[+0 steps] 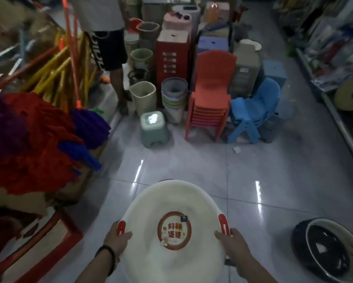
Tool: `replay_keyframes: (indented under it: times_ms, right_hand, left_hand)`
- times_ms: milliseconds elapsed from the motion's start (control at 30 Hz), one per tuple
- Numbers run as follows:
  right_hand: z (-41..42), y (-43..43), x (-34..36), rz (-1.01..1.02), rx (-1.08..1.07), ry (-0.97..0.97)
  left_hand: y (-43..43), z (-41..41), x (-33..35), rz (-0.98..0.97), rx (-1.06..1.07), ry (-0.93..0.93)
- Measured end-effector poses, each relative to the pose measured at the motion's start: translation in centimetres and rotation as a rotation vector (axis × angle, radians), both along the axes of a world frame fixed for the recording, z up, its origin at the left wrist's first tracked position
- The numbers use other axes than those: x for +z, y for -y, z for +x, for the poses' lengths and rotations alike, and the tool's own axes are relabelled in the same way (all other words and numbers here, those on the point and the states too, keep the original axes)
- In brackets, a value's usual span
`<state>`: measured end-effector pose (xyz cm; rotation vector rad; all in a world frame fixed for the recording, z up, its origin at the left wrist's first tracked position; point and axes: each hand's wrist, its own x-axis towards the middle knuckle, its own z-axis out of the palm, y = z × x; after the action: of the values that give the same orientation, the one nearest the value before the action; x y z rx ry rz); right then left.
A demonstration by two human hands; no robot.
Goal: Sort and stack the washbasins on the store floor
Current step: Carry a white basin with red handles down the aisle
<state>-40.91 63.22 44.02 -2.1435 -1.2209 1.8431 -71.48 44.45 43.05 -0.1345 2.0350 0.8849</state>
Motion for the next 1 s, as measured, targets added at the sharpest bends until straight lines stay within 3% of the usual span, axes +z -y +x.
replay_keyframes:
  times_ms: [300,533,767,1000]
  right_hand:
    - [-9.8,-8.0,-21.0,-0.190,-0.200,0.111]
    - [-12.1,-11.1,-45.1,-0.253,-0.032,0.208]
    - [-15.7,-11.5,-53.7,-0.209,0.063,0.380]
    - [-16.1,-10.7,-58.2,-0.190,0.027,0.358]
  left_hand:
    - [-16.5,-14.1,-18.7,-0.161,-0.353,-0.032]
    - [-22.8,-18.4,-38.2,-0.285,-0.488,-0.088]
    - [-25.5,-19.8,-51.0,-0.365,-0.677,-0.162]
    - [-24.6,-19.3,-56.2,-0.290,-0.675,-0.236]
